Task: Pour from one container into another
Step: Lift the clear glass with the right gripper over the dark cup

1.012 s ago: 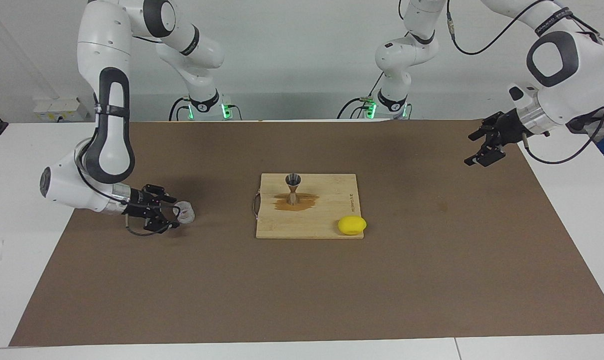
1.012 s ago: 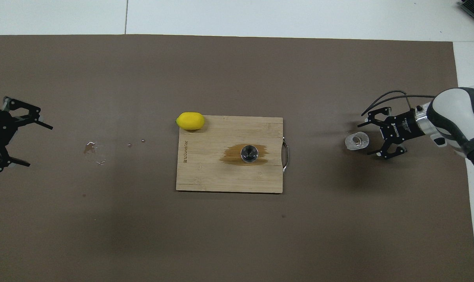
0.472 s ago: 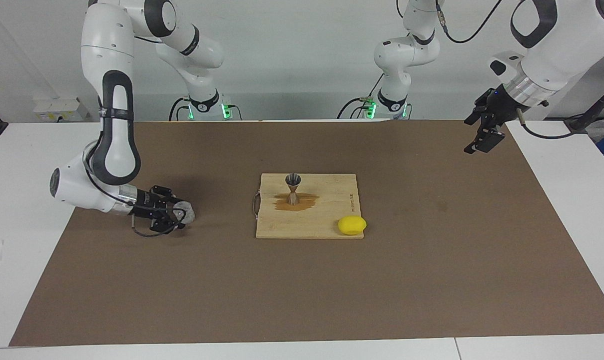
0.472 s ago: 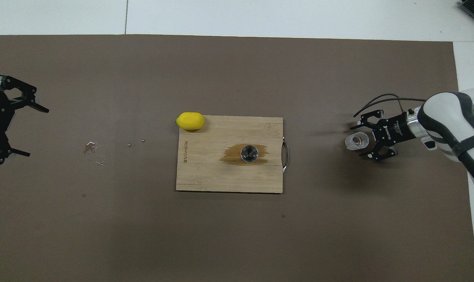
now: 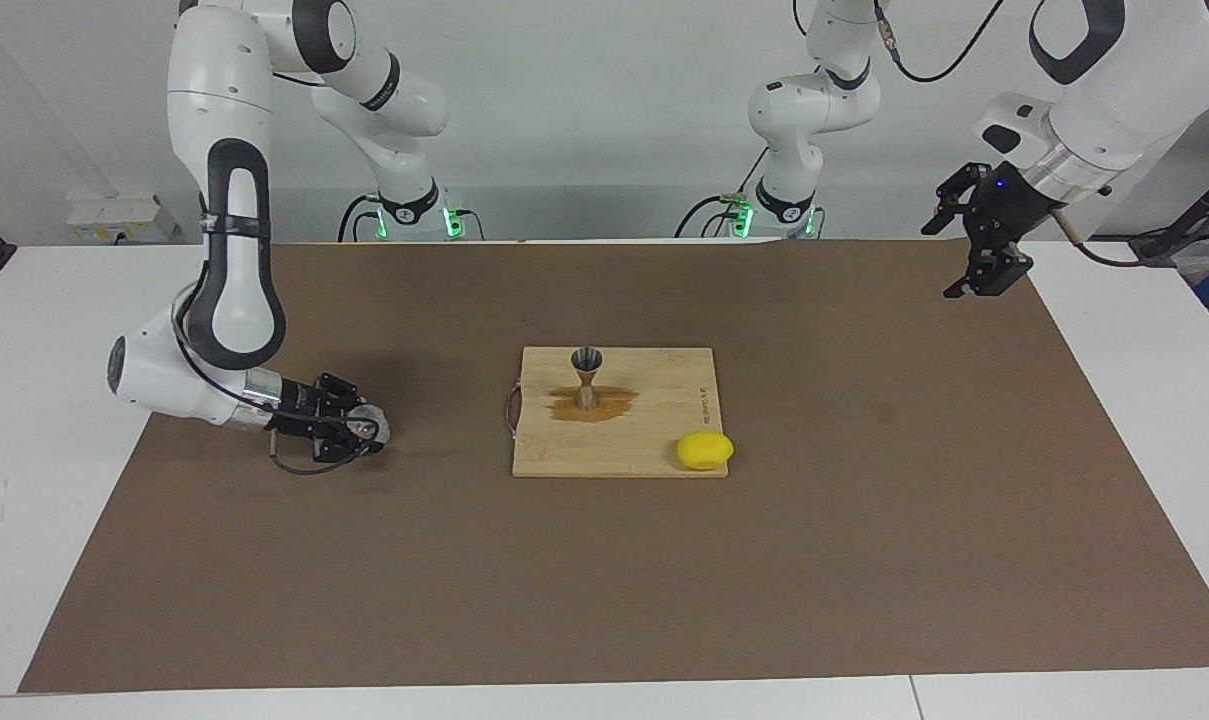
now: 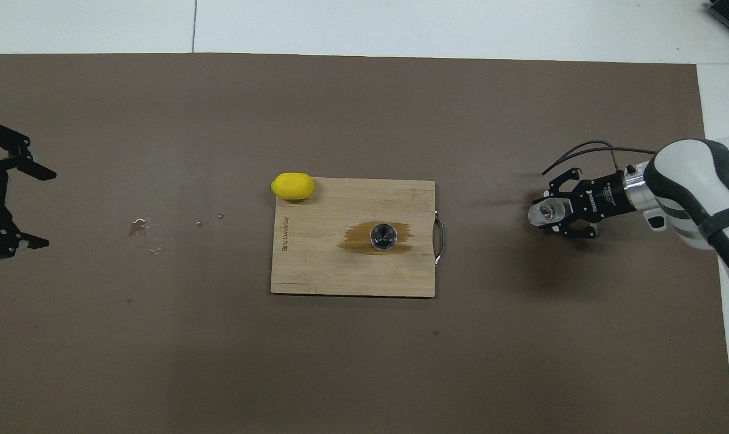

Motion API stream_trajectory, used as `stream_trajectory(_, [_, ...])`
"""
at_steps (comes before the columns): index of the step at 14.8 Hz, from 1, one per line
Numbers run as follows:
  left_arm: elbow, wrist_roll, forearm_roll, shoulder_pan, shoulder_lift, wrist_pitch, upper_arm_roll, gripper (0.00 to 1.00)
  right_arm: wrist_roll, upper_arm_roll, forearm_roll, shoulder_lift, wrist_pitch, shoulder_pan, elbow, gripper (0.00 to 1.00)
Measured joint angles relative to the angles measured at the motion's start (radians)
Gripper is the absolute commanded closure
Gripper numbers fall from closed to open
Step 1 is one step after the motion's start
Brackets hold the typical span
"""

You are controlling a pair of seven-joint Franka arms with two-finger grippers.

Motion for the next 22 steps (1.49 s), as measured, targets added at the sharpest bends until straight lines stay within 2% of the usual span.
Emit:
stream_trajectory(2, [0.009, -0.189, 0.041, 0.000, 0.000, -0.007, -0.001, 0.00, 0.000, 0.000, 0.001, -0.005, 0.000, 0.000, 0.000, 1.00])
stream_trajectory(6, [0.017, -0.387, 0.122, -0.009, -0.003, 0.022, -0.004, 0.00, 0.000, 0.003, 0.001, -0.060, -0.008, 0.027, 0.001, 1.00])
stream_trajectory(9, [0.018, -0.632, 0.142, -0.020, -0.013, 0.034, -0.007, 0.00, 0.014, 0.004, 0.001, -0.125, -0.015, 0.111, 0.001, 1.00])
stream_trajectory(12, [0.018, -0.770, 0.143, -0.021, -0.015, 0.034, -0.006, 0.00, 0.024, 0.004, -0.026, -0.161, -0.014, 0.241, 0.004, 1.00])
stream_trajectory(15, [0.017, -0.963, 0.144, -0.021, -0.015, 0.055, -0.005, 0.00, 0.156, 0.004, -0.059, -0.170, 0.007, 0.373, 0.037, 1.00])
stream_trajectory(18, [0.012, -1.123, 0.145, -0.020, -0.015, 0.099, -0.002, 0.00, 0.374, 0.004, -0.169, -0.170, 0.042, 0.480, 0.097, 1.00])
stream_trajectory(22, [0.006, -1.460, 0.146, -0.017, -0.015, 0.130, 0.010, 0.00, 0.515, 0.004, -0.258, -0.155, 0.060, 0.547, 0.152, 1.00])
